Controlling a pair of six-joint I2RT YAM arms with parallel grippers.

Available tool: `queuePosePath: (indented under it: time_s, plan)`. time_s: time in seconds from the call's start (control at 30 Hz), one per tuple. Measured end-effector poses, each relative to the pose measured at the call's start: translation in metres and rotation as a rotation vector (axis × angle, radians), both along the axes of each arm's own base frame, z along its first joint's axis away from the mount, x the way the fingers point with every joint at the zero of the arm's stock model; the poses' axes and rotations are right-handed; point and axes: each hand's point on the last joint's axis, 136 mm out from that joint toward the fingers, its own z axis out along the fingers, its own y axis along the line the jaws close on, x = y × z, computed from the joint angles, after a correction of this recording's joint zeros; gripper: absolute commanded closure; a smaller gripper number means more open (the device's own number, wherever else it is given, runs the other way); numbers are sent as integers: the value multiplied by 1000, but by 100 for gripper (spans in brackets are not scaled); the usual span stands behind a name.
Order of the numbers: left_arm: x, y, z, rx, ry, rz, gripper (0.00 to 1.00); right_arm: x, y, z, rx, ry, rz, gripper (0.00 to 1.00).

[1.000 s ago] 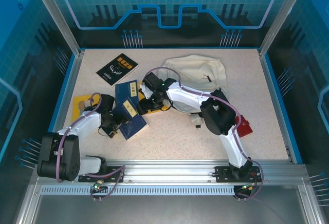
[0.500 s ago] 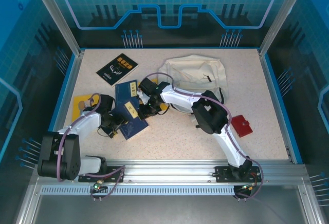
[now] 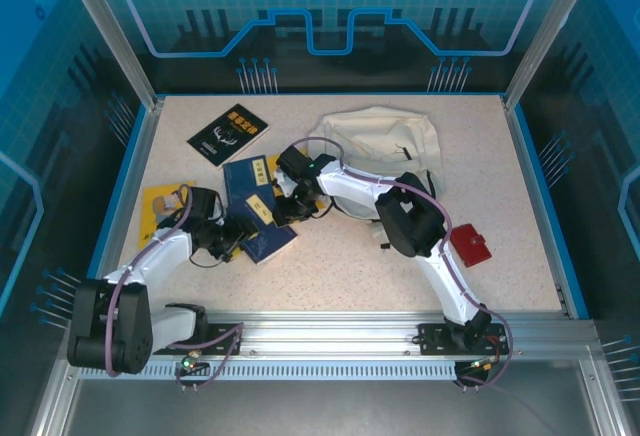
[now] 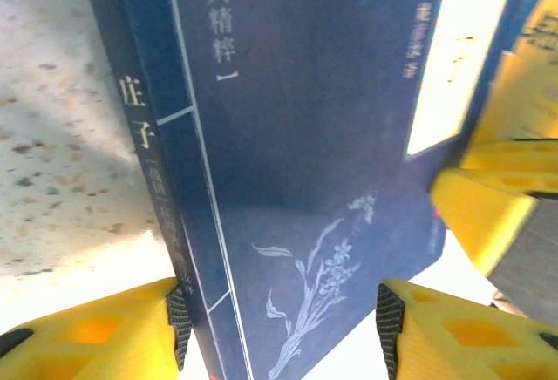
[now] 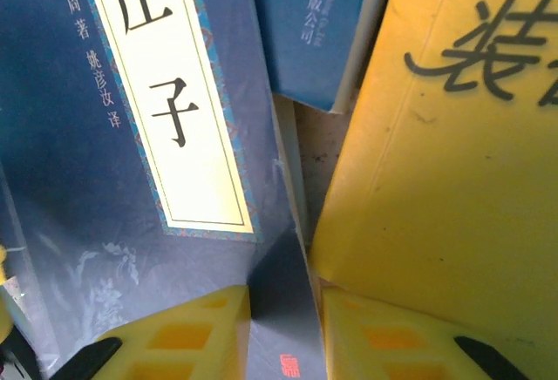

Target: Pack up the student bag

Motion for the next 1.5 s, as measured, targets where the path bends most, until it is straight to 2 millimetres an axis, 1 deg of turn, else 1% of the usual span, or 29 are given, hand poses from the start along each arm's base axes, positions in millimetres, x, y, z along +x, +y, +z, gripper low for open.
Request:
queuePosePath:
  time_s: [0.13,0.23,0.33,0.47,0.5,0.53,0.6,0.67,0.7,0.73,0.77,0.8,0.87,0.9,1.0,1.03,1.07,1.13,1.2,1.23,1.3,1.37,1.43,1.5]
  plan:
    - [12,-7,16,-39,-88,-18,47,0,0,0,4,9,-9,72]
    - [16,-10,21,-57,-114,-25,52,0,0,0,6,13,-12,72]
    - [19,-10,23,-69,-122,-11,65,-1,0,-1,13,20,-15,72]
    - [17,-6,19,-53,-89,26,89,0,-1,1,46,35,-26,70]
    - [15,-3,18,-38,-74,34,93,1,-1,2,48,34,-29,69]
    - [14,0,18,-21,-59,46,94,1,-2,2,45,28,-34,67]
    - [12,7,20,23,-39,66,95,1,-7,3,15,17,-45,63]
    - [12,15,29,67,-40,88,95,1,-15,4,-18,5,-65,56]
    - [11,19,35,86,-44,96,95,2,-19,5,-27,-1,-74,52]
    - [12,22,43,105,-56,103,95,1,-24,8,-38,-4,-87,42]
    - [13,26,53,125,-69,111,95,0,-29,12,-42,-7,-103,37]
    - [14,28,62,140,-83,116,95,-1,-32,17,-39,-12,-115,32]
    - [18,34,86,172,-134,118,95,-3,-39,34,-24,-29,-131,23]
    - [19,35,94,182,-152,115,95,-1,-40,45,0,-43,-146,20]
    - [27,34,132,187,-246,91,94,2,-44,87,93,-93,-197,14]
    - [29,32,141,179,-274,81,94,4,-45,103,135,-109,-215,12]
    - [34,29,155,166,-319,75,94,6,-47,118,182,-120,-237,10]
    - [41,22,172,125,-382,60,95,9,-53,145,274,-128,-290,7]
    - [48,13,184,70,-434,47,94,12,-64,164,353,-116,-358,3]
    - [53,8,191,36,-459,43,94,14,-69,171,385,-107,-392,1]
    - [63,-1,203,-18,-504,43,94,15,-79,180,436,-82,-461,0]
    - [73,-11,215,-78,-550,50,94,15,-84,187,500,-49,-523,0]
    - [83,-21,225,-138,-584,62,95,12,-86,191,556,-3,-576,0]
    - [92,-29,232,-203,-605,84,95,14,-85,194,621,41,-625,0]
